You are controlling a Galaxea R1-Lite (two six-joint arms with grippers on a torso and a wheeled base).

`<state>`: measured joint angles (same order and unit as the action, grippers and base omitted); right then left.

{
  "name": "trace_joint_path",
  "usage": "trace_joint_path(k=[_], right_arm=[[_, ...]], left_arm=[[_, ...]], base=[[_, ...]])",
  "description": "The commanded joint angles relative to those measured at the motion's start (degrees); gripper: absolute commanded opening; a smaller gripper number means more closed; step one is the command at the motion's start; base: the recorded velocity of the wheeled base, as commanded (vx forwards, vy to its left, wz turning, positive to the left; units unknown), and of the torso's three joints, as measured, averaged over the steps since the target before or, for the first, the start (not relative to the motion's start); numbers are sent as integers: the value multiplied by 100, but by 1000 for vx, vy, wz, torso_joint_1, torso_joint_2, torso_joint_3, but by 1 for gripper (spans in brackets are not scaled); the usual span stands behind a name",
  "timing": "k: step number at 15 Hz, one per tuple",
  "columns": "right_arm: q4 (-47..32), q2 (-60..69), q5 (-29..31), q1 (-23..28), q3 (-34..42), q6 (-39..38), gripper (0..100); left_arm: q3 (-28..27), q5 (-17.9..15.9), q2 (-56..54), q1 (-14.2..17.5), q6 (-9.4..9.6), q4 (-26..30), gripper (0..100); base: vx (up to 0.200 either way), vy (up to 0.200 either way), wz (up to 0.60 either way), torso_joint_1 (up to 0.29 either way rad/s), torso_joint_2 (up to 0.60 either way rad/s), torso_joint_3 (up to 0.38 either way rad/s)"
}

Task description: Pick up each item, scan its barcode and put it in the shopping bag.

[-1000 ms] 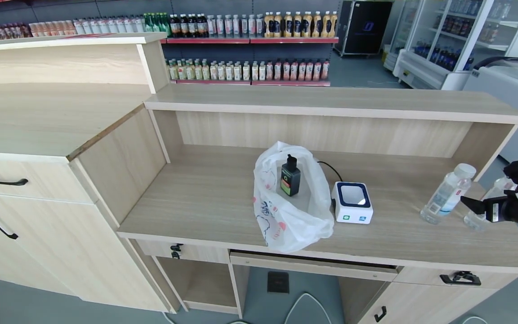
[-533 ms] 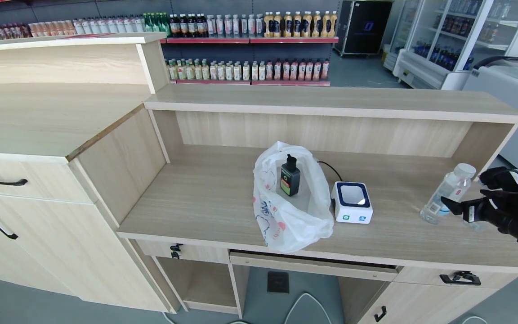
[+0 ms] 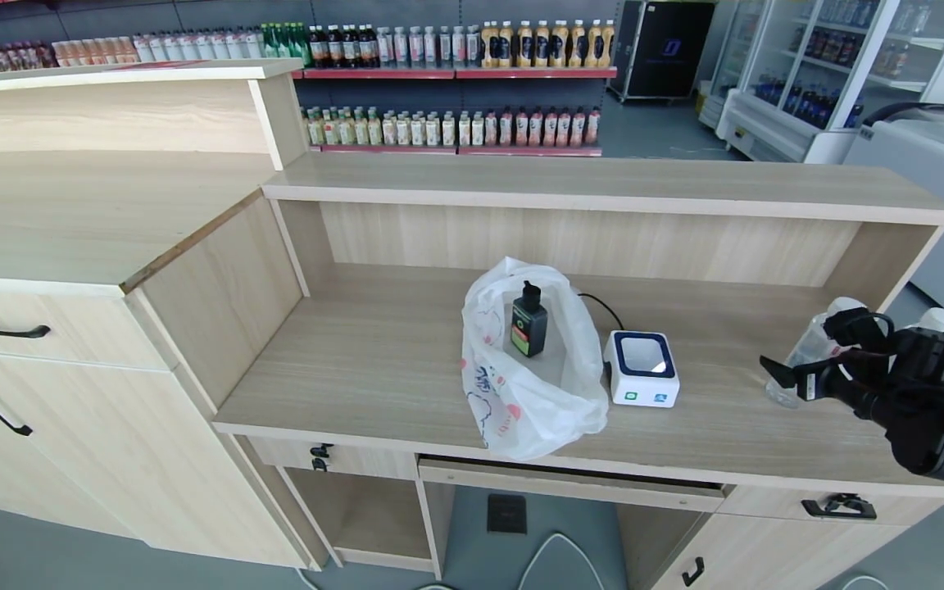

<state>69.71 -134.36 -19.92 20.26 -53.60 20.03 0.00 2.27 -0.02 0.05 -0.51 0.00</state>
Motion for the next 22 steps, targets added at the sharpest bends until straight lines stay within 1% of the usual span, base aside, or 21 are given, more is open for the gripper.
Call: trace_joint_path(k=[1,3,8,9,15,18,19,20,22], right_arm=[[157,-213,-3,-154,-133,-175,100],[342,-310,14,-259,-221,-351,100],[359,-415,14,-295,-353,-377,100],[465,-415,23,-277,-361,-395,0],[526,-459,14,-101,-520,-500,0],[483,-424,14,-84,-695,-693,0],[272,-143,32,-128,-757,-1027,0],[-10,95,23,-136,-731,-1142,0],[-836,798,23,-216,-616,-1599,0]], left_arm=[[0,2,2,4,-2,0,100],[0,2,2,4,-2,0,100],[0,2,2,4,-2,0,100],[0,2,2,4,-2,0,100],[0,2,2,4,-2,0,100],[0,2,2,4,-2,0,100],[0,2,2,4,-2,0,100],[0,2,2,4,-2,0,100],[0,2,2,4,-2,0,100]], base=[[0,0,0,0,0,0],[0,0,0,0,0,0],[0,0,0,0,0,0],[0,0,0,0,0,0],[0,0,0,0,0,0],[0,0,0,0,0,0],[0,0,0,0,0,0],[0,0,0,0,0,0],[0,0,0,0,0,0]])
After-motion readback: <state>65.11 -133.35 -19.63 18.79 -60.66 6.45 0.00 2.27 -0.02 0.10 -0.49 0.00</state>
